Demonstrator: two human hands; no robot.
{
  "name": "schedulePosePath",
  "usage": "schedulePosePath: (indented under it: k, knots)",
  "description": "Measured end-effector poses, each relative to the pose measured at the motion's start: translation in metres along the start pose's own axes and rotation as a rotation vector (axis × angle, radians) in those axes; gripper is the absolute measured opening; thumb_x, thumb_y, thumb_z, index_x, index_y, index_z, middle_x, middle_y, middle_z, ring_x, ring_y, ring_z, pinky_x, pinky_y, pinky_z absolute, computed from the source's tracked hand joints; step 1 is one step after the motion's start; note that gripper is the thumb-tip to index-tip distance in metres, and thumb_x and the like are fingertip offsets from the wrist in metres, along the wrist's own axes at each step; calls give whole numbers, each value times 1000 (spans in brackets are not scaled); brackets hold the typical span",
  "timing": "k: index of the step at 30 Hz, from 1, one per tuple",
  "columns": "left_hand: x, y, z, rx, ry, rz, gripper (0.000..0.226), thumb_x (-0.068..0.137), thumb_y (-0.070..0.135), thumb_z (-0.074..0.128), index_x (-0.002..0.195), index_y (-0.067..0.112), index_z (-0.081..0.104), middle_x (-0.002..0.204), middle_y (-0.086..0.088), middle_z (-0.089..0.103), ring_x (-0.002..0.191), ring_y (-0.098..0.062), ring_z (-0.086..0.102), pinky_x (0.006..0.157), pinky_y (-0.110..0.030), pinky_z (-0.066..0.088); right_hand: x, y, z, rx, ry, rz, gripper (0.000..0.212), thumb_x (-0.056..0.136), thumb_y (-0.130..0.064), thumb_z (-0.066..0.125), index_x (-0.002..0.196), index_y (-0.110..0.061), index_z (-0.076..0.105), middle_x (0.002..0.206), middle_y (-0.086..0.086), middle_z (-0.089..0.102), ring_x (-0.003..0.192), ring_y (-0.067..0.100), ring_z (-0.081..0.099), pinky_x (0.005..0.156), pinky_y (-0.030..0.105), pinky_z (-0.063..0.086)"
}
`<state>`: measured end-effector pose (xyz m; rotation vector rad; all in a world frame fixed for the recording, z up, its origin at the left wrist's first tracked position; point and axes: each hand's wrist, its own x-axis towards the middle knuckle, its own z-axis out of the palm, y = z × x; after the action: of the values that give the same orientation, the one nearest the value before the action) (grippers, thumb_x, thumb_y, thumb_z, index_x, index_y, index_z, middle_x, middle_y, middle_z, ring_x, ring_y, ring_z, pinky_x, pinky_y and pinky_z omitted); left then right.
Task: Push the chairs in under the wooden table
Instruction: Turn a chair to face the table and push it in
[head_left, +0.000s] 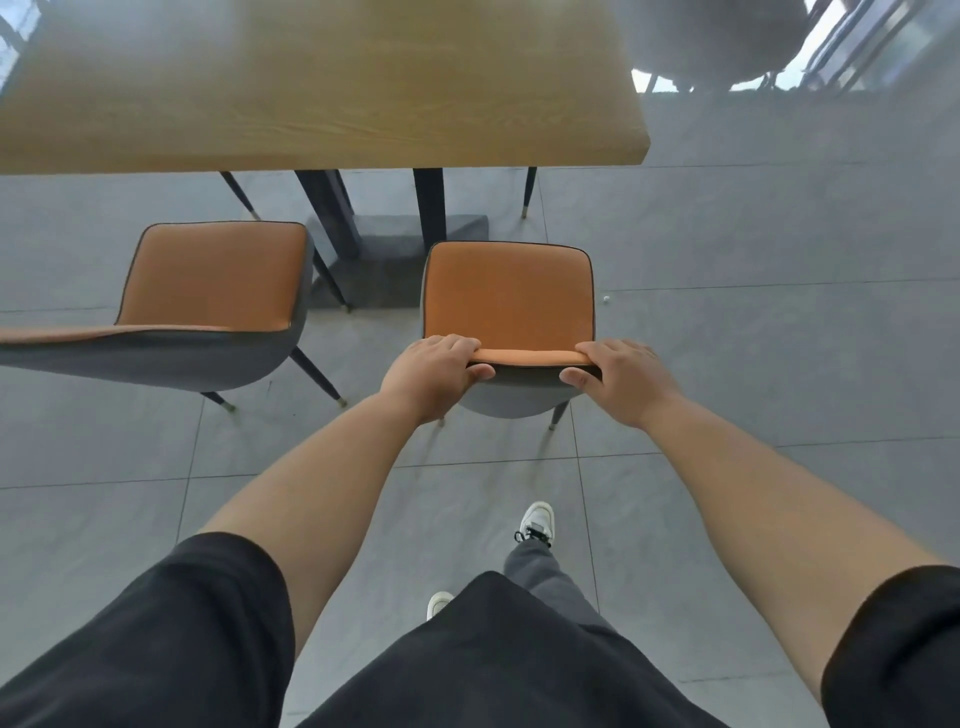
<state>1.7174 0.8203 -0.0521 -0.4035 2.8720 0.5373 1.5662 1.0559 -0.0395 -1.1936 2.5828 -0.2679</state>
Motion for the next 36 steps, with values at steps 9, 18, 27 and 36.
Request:
schedulePosePath:
  k: [9,18,27,36]
  knots:
    - [66,8,-15,-10,-22,-77,59,96,60,31,136,20,45,131,-2,56,119,-25,50,101,-39,37,66,42,-27,11,-51,-26,83,78,-81,17,117,-21,59,107,3,64,98,27,56,90,44,43]
    - [99,31,-13,-30,-21,-62,60,93,64,29,130,21,50,122,1,61,109,-21,55,93,-37,44,91,83,-49,-35,-88,-82,84,79,-79,18,122,-18,58,112,6,63,102,30,55,90,44,41]
    - [107,20,-35,-63,-29,-71,58,95,57,36,137,18,45,132,-2,56,118,-24,51,99,-40,40,101,71,-54,-36,-16,-103,80,82,-78,17,117,-19,58,102,4,63,94,28,56,85,42,42]
    - [77,9,-22,-48,-75,-24,53,96,56,38,134,19,45,131,-1,57,115,-24,52,97,-39,42,71,52,-28,-31,-33,-44,84,80,-79,18,122,-18,57,113,6,64,102,31,55,88,45,41]
